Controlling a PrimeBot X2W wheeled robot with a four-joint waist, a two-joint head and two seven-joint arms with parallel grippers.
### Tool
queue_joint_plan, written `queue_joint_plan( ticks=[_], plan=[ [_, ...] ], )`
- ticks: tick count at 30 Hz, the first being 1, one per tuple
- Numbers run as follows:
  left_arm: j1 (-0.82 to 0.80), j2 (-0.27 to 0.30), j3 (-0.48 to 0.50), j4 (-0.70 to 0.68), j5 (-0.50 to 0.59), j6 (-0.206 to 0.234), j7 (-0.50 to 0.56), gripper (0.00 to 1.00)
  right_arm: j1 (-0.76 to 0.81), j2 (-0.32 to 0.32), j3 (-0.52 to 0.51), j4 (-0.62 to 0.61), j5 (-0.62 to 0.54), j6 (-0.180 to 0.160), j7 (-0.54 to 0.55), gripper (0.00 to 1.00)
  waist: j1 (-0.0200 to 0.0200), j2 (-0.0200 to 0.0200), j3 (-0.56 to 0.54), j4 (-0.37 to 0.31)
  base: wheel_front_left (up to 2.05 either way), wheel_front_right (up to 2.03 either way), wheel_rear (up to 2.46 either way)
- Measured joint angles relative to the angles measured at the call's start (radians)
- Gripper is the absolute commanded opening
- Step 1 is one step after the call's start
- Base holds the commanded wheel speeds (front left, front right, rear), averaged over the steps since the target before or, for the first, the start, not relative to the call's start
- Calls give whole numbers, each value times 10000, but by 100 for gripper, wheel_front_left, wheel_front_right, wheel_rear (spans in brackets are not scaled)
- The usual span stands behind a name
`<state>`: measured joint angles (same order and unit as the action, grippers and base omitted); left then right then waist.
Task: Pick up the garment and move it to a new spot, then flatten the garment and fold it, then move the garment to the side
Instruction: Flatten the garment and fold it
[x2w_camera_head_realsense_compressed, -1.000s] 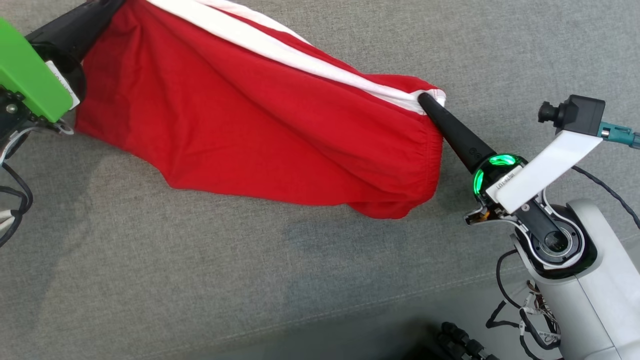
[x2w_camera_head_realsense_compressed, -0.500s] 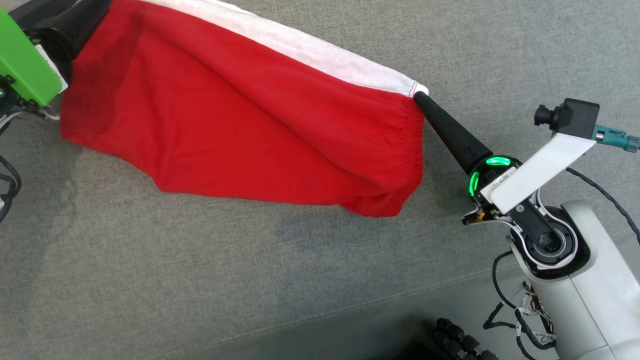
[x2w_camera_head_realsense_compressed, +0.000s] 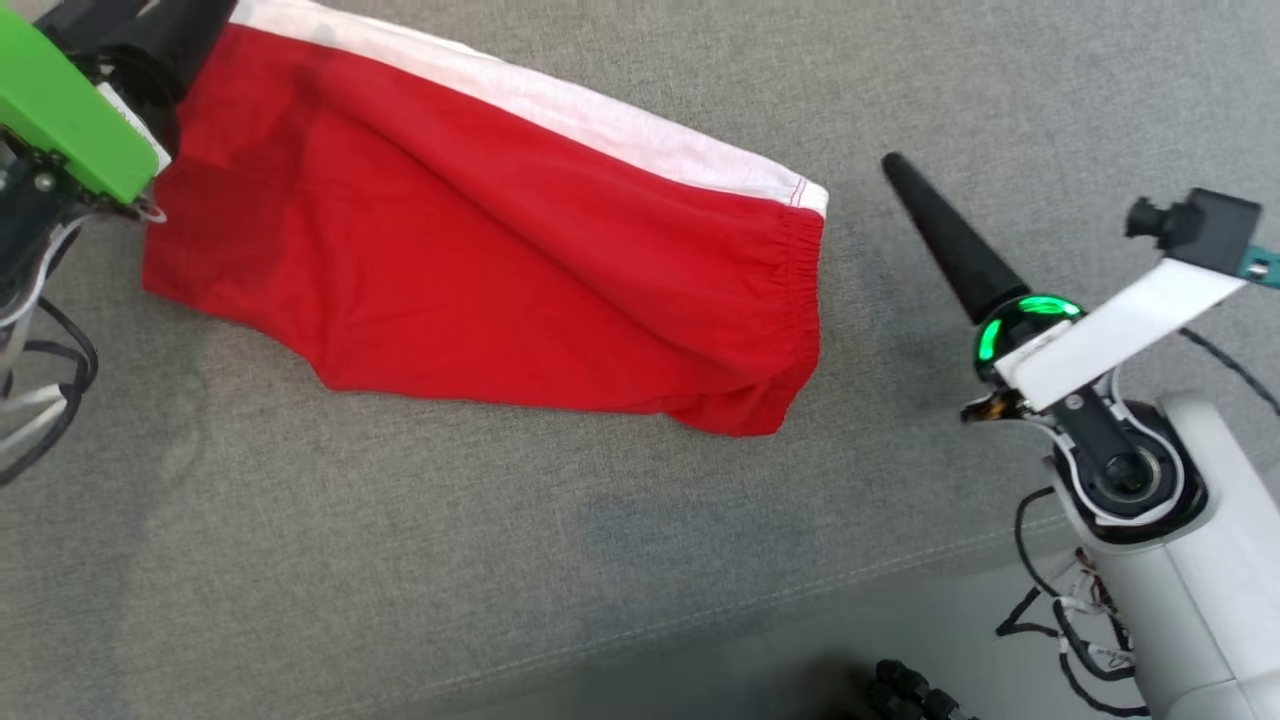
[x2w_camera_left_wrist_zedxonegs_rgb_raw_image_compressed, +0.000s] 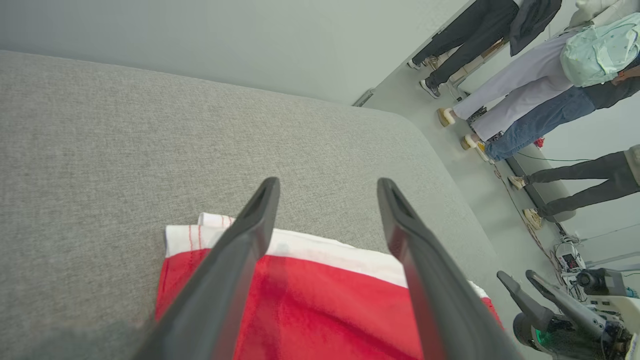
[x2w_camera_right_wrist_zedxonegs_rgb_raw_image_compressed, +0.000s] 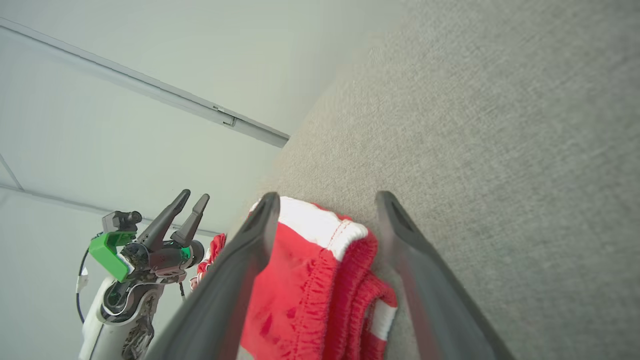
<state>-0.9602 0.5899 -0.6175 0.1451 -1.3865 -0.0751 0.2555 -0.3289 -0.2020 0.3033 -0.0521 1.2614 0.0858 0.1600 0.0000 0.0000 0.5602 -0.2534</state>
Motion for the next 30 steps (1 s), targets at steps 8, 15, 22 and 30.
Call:
queue_joint_plan(
  ticks=[8,15,22,30],
  plan=[
    [1677,-31,105,-284,495,-180,-1653,100,453,-571,-616,-686,-1662,107,-1457,100,0,0,-882,174,0,0,0],
    [3245,-92,79,-512,1476,-123,-3221,100,1453,-575,-621,-1026,-2638,105,-2376,100,0,0,-1643,492,0,0,0],
    [5316,-453,-355,-253,2378,675,-4784,100,2550,-349,-663,-1003,-3381,-261,-3335,100,0,0,-2515,1081,0,0,0],
    [6964,-1028,-709,-125,3116,1467,-5187,100,4299,495,-364,-249,-2892,-627,-3664,100,0,0,-3563,1885,0,0,0]
  ],
)
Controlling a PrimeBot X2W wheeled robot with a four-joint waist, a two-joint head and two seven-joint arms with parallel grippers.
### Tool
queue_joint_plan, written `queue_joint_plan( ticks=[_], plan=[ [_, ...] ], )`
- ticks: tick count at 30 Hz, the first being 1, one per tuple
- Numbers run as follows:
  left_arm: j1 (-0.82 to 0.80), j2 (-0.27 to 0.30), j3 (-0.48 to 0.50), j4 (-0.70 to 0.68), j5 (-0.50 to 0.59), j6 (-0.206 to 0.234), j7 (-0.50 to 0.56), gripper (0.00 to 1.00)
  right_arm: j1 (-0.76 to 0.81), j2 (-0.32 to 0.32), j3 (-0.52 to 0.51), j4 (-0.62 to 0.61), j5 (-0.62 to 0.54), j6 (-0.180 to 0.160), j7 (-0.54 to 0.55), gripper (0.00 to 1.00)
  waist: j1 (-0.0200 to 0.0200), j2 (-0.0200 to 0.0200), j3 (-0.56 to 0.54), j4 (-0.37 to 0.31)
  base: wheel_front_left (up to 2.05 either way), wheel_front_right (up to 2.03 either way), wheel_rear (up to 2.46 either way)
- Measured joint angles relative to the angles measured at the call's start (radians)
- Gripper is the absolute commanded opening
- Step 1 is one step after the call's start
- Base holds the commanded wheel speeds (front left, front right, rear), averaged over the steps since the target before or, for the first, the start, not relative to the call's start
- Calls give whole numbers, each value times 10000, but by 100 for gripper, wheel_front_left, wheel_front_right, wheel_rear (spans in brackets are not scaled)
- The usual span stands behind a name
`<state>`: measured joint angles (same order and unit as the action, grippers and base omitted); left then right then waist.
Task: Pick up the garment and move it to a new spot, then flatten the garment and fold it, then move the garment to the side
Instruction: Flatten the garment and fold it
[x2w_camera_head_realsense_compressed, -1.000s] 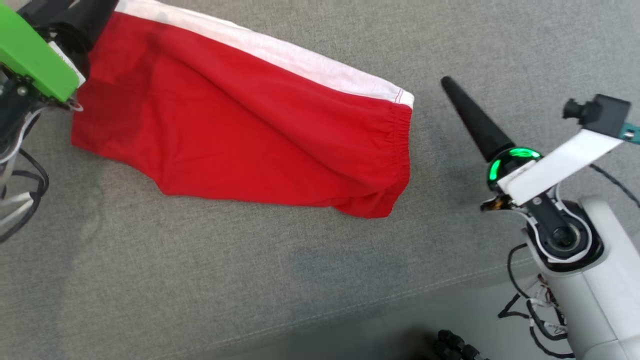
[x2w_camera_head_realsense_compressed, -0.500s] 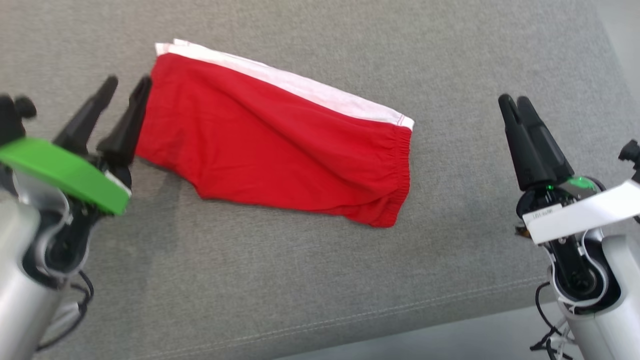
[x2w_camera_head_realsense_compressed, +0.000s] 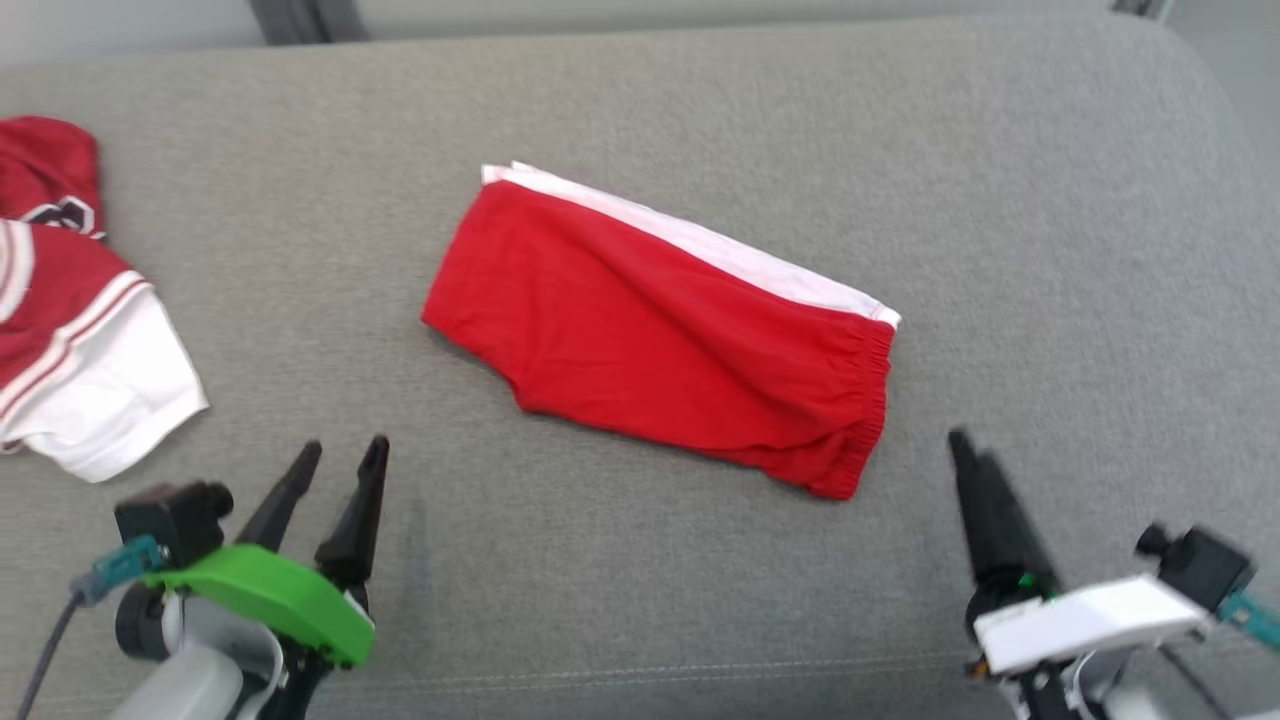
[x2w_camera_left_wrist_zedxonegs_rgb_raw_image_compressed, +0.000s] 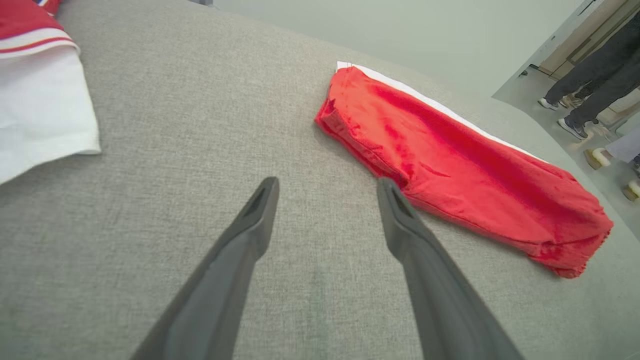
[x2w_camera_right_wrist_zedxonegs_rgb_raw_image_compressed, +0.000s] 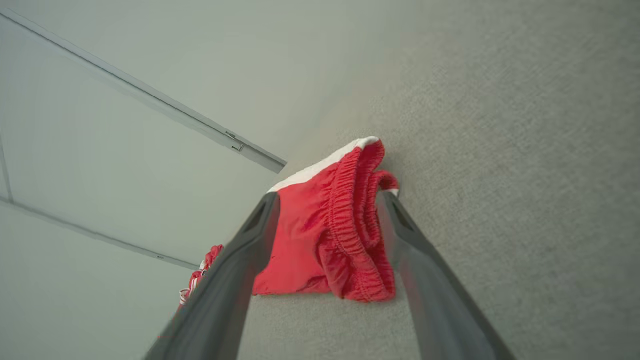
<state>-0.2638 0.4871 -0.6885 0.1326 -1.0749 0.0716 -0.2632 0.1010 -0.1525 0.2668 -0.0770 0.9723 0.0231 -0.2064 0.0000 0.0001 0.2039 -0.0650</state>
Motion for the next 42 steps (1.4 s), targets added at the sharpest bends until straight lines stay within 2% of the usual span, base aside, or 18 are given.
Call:
queue_joint_plan(
  ticks=[4,8,16,24,35,39,42],
  plan=[
    [840,-128,69,-6,65,184,44,100,914,614,437,410,974,19,161,100,0,0,-565,363,0,0,0],
    [1516,-297,117,-336,186,255,71,100,1444,911,738,755,1609,59,403,100,0,0,-1033,726,0,0,0],
    [1690,-328,495,-1373,1344,357,71,100,1491,913,487,1338,2301,121,472,100,0,0,-1375,1453,0,0,0],
    [1942,-627,963,-2290,2286,443,71,100,972,1022,-23,1916,3166,203,251,100,0,0,-1008,2034,0,0,0],
    [2139,-803,1461,-2777,2869,477,71,100,104,1091,-336,2656,4719,401,132,100,0,0,-325,2654,0,0,0],
    [2398,-842,1732,-2840,2970,514,71,100,35,1089,-290,2807,5256,585,130,100,0,0,-174,2778,0,0,0],
    [2589,-865,1906,-3039,3007,514,71,100,33,1083,109,2807,5402,619,138,100,0,0,-115,2781,0,0,0]
  ],
)
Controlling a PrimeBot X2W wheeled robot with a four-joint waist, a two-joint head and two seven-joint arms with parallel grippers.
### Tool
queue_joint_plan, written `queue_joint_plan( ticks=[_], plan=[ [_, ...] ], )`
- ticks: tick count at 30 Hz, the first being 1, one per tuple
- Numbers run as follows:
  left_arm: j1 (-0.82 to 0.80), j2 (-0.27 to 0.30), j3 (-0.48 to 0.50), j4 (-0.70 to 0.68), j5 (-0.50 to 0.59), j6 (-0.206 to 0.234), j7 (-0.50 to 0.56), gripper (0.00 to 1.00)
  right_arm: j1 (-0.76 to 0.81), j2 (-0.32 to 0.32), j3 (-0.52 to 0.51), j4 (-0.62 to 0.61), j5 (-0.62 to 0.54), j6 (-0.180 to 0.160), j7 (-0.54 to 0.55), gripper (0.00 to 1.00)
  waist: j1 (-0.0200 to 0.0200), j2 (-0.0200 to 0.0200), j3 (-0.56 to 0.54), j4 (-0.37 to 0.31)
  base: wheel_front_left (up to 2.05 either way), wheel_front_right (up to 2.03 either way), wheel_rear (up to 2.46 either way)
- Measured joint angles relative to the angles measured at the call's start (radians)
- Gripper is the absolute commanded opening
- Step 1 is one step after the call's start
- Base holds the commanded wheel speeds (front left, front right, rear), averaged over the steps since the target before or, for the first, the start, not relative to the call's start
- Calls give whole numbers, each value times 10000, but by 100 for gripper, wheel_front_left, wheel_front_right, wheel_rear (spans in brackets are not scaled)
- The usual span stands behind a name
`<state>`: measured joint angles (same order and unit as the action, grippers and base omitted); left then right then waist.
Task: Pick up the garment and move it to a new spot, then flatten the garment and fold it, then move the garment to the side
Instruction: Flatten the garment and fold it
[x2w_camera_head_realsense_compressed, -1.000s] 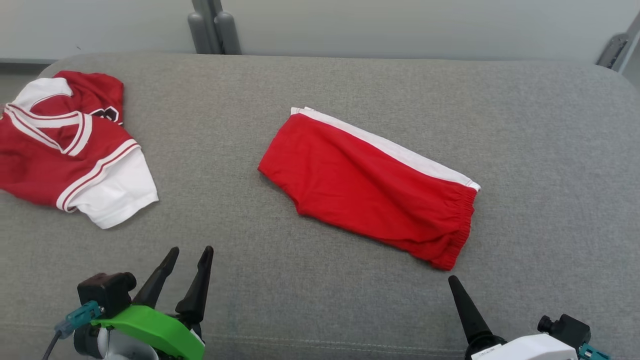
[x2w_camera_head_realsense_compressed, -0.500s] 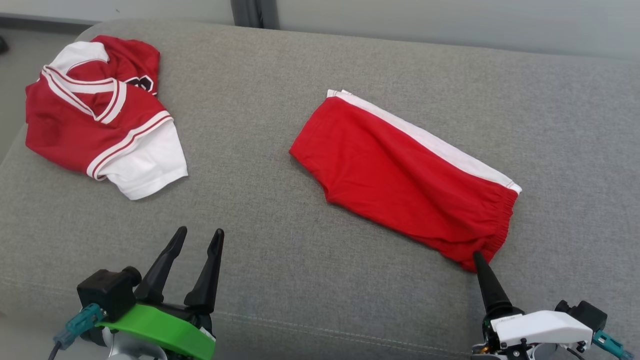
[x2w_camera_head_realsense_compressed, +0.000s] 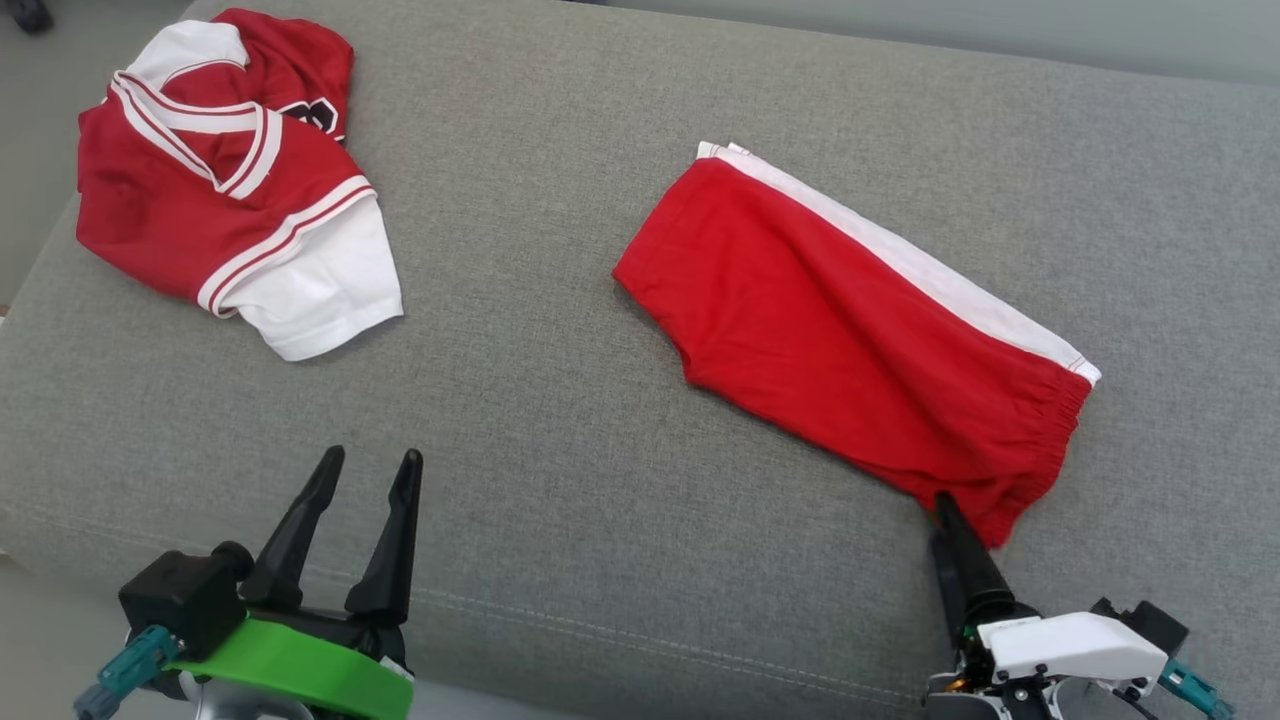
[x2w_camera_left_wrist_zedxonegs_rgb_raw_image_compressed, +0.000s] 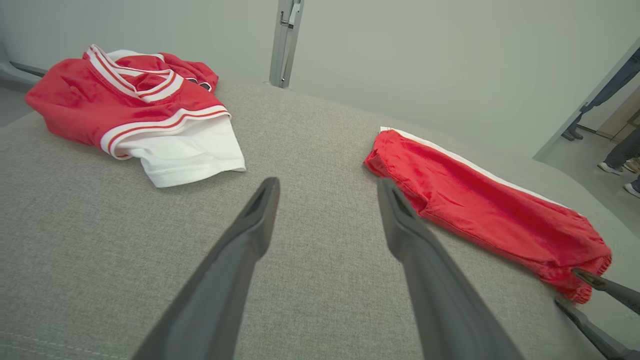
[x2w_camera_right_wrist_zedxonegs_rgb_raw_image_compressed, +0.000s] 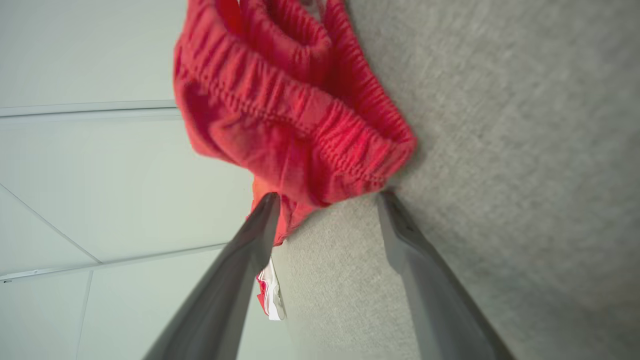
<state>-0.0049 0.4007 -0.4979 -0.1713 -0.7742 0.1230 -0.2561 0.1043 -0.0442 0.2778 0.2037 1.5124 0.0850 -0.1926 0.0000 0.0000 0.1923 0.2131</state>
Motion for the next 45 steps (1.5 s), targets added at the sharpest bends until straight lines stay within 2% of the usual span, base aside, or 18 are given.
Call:
queue_joint_plan(
  ticks=[9,14,21,39,40,41,43,45],
  plan=[
    [313,-33,527,-157,180,4,0,100,191,-6,754,-58,-510,205,232,100,0,0,202,-344,0,0,0],
    [376,-182,690,-226,533,2,0,100,26,96,725,123,324,395,82,100,0,0,470,-668,0,0,0],
    [366,-190,640,-159,673,-188,0,100,-897,102,297,533,715,410,-107,100,0,0,580,-548,0,0,0],
    [368,-688,907,602,930,-585,0,100,-1652,322,-44,1358,851,410,-236,100,0,0,519,-571,0,0,0],
    [369,-711,917,625,930,-616,0,100,-1692,349,-82,1409,851,410,-244,81,0,0,511,-579,0,0,0],
    [369,-729,932,644,930,-625,0,100,-1747,351,-123,1469,851,410,-268,42,0,0,502,-585,0,0,0],
    [369,-761,970,677,938,-671,0,100,-1857,353,-196,1570,848,408,-272,0,0,0,486,-596,0,0,0],
    [370,-796,1009,700,993,-709,0,100,-2001,299,-328,1607,786,395,-339,0,0,0,478,-609,0,0,0]
  ],
)
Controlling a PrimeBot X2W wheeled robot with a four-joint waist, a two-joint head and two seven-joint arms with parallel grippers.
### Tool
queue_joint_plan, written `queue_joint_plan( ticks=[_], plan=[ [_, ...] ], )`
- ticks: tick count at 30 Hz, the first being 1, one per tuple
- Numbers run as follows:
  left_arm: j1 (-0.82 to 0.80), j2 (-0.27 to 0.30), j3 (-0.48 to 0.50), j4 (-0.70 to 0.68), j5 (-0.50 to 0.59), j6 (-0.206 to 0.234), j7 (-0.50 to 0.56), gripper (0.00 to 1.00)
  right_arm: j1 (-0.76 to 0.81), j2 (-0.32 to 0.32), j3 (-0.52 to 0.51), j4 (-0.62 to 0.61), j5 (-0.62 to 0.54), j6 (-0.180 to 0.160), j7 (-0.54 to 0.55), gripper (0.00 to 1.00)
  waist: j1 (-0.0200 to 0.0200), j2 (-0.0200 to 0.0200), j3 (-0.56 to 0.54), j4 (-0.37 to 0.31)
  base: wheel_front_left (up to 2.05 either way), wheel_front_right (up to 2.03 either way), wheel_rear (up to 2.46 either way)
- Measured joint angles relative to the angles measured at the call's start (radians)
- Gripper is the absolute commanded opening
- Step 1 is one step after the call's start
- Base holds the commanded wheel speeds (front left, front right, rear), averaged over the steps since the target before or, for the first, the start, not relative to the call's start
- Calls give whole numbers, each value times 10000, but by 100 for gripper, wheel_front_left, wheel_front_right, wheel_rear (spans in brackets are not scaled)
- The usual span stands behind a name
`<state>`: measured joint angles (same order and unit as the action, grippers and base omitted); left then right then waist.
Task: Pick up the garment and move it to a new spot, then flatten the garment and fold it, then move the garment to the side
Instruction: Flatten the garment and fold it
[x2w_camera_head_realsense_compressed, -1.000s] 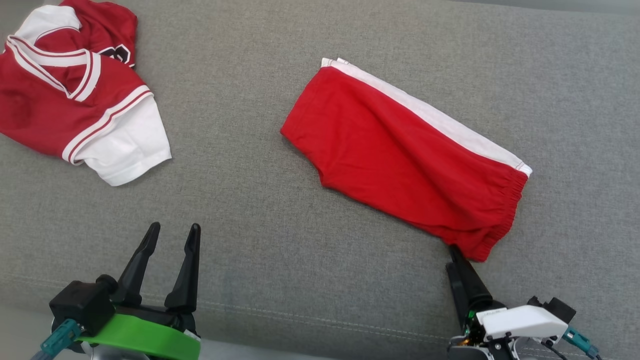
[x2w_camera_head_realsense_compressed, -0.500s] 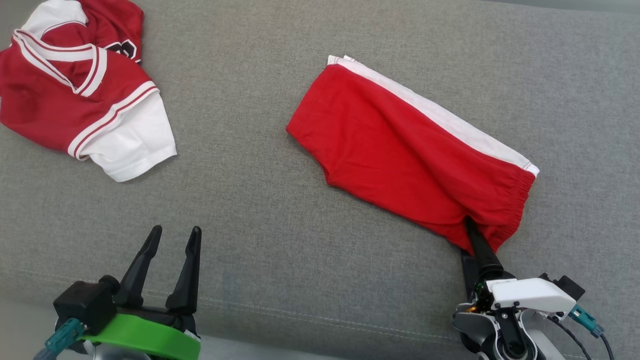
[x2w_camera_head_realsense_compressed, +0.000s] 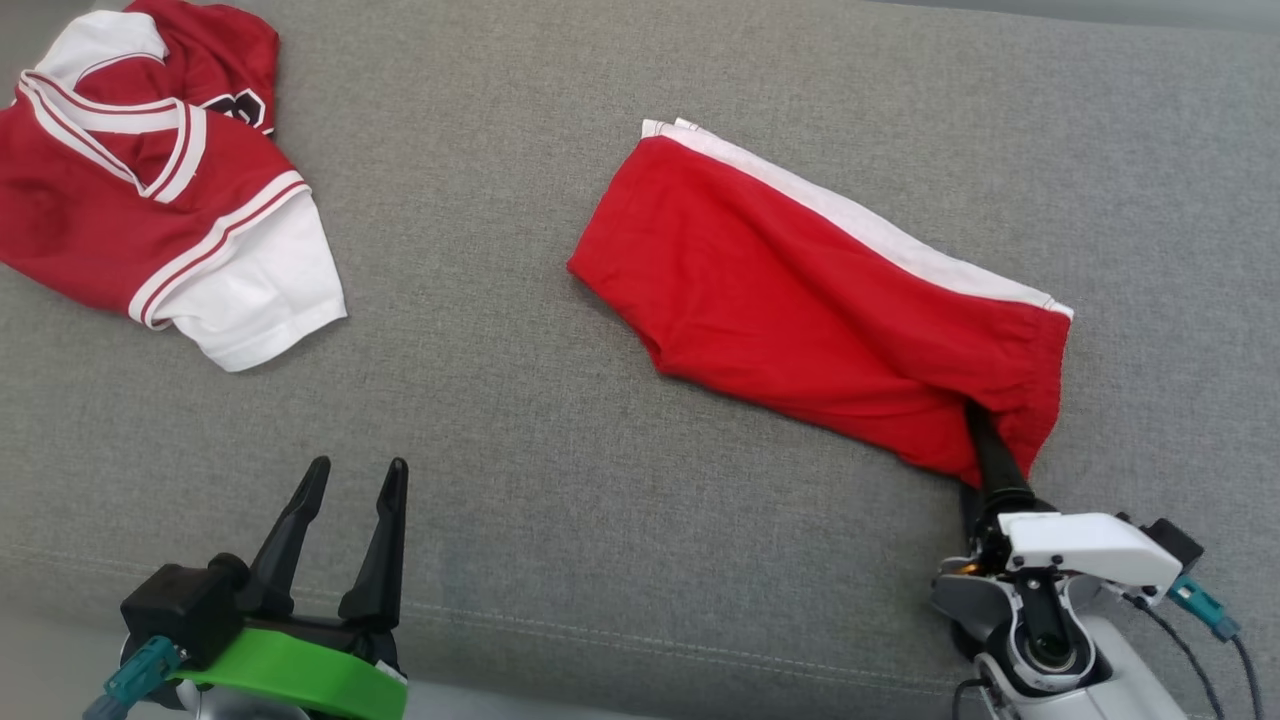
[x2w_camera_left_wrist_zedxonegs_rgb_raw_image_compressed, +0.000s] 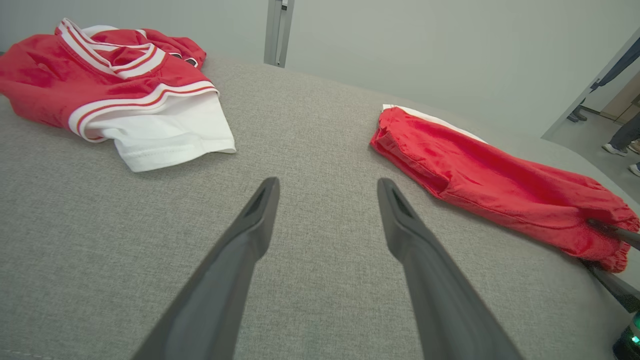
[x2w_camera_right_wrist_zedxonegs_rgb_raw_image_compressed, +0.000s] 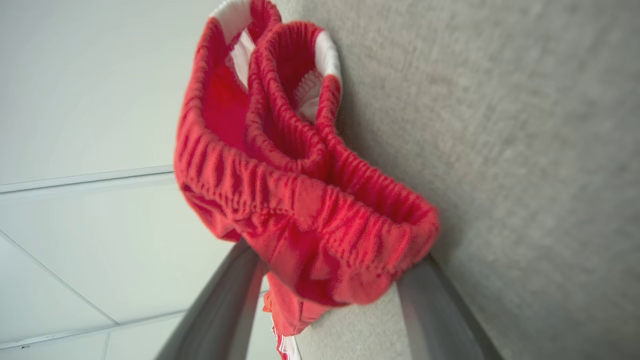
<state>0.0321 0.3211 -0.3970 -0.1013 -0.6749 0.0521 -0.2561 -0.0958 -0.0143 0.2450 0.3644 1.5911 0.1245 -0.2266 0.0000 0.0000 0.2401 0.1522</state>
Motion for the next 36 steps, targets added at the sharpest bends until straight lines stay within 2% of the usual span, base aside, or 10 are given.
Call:
queue_joint_plan(
  ticks=[7,14,19,24,30,34,36],
  plan=[
    [91,-77,272,178,71,-77,0,100,-404,-997,-201,-42,-343,-29,-100,0,0,0,-20,-173,0,0,0],
    [185,-224,424,286,107,-176,0,100,-518,-1835,-186,-142,-462,-13,569,0,0,0,-83,-527,0,0,0],
    [246,-261,437,355,196,-334,0,100,-115,-2688,-794,-148,-313,-15,690,0,0,0,-125,-830,0,0,0],
    [251,-297,548,359,199,-359,0,100,288,-2801,-949,-232,-280,-13,700,0,1,0,-68,-965,0,0,0],
    [281,-393,635,449,245,-435,0,100,470,-3225,-1220,-416,-259,-15,669,0,0,0,22,-1159,0,0,0],
    [270,-504,548,545,274,-552,0,100,456,-3611,-1164,-1047,-775,-15,585,0,0,0,37,-1221,0,0,0],
    [257,-546,550,587,274,-616,0,100,322,-3885,-848,-1779,-1327,-15,585,0,0,0,17,-1224,0,0,0]
  ],
)
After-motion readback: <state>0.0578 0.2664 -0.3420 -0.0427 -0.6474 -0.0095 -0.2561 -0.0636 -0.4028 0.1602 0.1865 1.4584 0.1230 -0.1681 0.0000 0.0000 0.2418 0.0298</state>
